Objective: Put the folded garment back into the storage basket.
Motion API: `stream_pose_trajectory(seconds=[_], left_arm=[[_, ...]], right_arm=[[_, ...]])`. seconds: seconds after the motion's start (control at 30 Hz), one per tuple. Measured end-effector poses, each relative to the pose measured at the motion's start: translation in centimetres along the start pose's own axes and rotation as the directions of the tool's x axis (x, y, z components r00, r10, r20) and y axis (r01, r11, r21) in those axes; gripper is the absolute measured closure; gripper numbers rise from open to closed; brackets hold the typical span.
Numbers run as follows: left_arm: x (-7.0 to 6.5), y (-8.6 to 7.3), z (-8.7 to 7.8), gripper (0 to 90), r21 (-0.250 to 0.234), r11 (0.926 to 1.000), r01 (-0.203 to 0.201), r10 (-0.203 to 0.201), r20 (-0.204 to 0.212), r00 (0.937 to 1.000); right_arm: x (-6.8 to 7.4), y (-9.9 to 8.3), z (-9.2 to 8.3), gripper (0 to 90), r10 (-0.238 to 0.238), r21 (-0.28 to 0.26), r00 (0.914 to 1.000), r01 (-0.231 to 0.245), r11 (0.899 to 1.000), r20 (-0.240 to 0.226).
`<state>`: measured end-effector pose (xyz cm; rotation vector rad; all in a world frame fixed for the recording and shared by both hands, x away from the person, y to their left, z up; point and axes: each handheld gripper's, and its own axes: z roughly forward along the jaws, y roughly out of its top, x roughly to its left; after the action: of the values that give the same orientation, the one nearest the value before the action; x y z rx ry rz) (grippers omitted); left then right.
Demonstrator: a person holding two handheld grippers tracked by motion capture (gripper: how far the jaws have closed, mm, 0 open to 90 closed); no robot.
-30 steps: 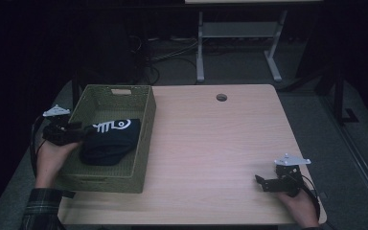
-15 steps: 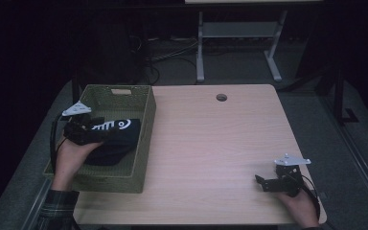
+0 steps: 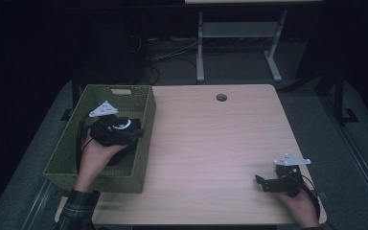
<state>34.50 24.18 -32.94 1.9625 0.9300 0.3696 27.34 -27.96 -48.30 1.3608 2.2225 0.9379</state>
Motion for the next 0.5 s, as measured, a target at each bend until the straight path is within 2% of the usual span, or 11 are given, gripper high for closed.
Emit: stream_pose_trajectory(seconds=[0.03, 0.07, 0.27, 0.3, 0.33, 0.37, 0.47, 0.5], left_arm=[[-0.7, 0.1, 0.6, 14.7, 0.001, 1.0, -0.007, 0.007, 0.017, 0.9998], [-0.7, 0.1, 0.6, 14.7, 0.001, 1.0, -0.007, 0.007, 0.017, 0.9998], [-2.9, 0.4, 2.5, 14.7, 0.01, 0.9993, -0.036, 0.035, 0.062, 0.9975], [-3.6, 0.5, 3.0, 14.7, 0.009, 0.9989, -0.047, 0.046, 0.071, 0.9964], [-3.6, 0.5, 3.0, 14.7, 0.009, 0.9989, -0.047, 0.046, 0.071, 0.9964], [-4.3, 0.5, 3.5, 14.7, 0.007, 0.9986, -0.053, 0.052, 0.086, 0.995], [-5.0, 0.6, 4.0, 14.7, 0.005, 0.9981, -0.062, 0.061, 0.097, 0.9934], [-5.8, 0.5, 4.6, 14.7, 0.005, 0.9973, -0.073, 0.072, 0.104, 0.992]], right_arm=[[0.0, 0.0, 0.0, 2.5, -0.002, 0.0, 1.0, 0.002, 1.0, 0.0], [0.0, 0.0, 0.0, 2.5, -0.002, 0.0, 1.0, 0.002, 1.0, 0.0], [0.0, 0.0, 0.0, 2.5, -0.002, 0.0, 1.0, 0.002, 1.0, 0.0], [0.0, 0.0, 0.0, 2.5, -0.002, 0.0, 1.0, 0.002, 1.0, 0.0], [0.0, 0.0, 0.0, 2.5, -0.002, 0.0, 1.0, 0.002, 1.0, 0.0], [0.0, 0.0, 0.0, 2.5, -0.002, 0.0, 1.0, 0.002, 1.0, 0.0], [0.0, 0.0, 0.0, 2.5, -0.002, 0.0, 1.0, 0.002, 1.0, 0.0], [0.0, 0.0, 0.0, 2.5, -0.001, 0.001, 1.0, 0.001, 1.0, 0.0]])
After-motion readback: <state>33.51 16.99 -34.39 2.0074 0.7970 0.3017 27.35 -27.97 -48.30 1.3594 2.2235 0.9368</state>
